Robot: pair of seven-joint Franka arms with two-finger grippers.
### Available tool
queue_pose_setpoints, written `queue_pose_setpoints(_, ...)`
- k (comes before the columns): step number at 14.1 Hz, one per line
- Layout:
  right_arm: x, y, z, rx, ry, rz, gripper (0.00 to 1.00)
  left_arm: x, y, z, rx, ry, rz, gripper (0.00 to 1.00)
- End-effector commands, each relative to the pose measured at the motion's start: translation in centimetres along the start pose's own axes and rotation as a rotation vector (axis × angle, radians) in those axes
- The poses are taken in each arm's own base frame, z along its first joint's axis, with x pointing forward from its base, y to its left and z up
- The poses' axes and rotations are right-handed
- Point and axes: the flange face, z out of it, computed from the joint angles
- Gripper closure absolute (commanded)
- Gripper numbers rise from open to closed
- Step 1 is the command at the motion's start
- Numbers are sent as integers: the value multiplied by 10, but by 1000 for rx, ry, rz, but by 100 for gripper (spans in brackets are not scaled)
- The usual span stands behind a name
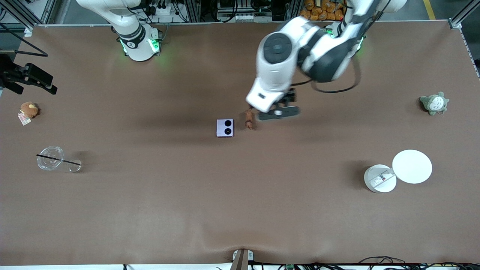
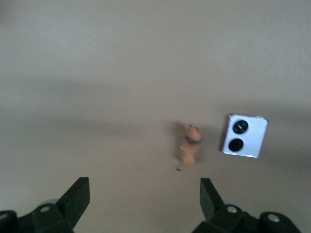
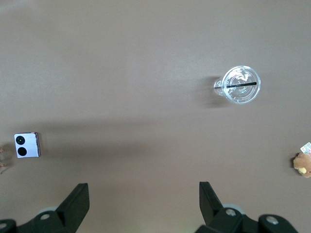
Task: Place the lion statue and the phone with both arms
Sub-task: 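Reach the left gripper down to the brown lion statue, then close the left gripper on the lion statue and lift it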
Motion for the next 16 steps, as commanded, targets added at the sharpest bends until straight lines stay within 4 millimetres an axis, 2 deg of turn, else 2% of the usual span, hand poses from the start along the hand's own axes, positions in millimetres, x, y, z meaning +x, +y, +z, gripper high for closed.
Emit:
queue_pose_setpoints(1, 1, 2, -5, -10, -3, -4, 0, -11, 37, 50, 9, 38, 2, 0)
queue_pose_setpoints(5, 2, 2, -4, -9, -4, -4, 0, -12, 56, 115, 27, 41, 35, 0)
queue_pose_setpoints(7, 2, 2, -3, -9, -6, -6, 0, -15, 62, 132, 23, 42, 35, 0)
queue_pose_setpoints(9, 2, 2, -3, -9, -6, -6, 0, -23, 72, 158, 27, 40, -12, 0)
queue_pose_setpoints(14, 2, 2, -2, -9, -7, -7, 0, -25, 64, 190, 73, 25, -12, 0)
queue_pose_setpoints(16, 2, 2, -2, -9, -7, -7, 0, -26, 62, 196, 83, 20, -9, 14)
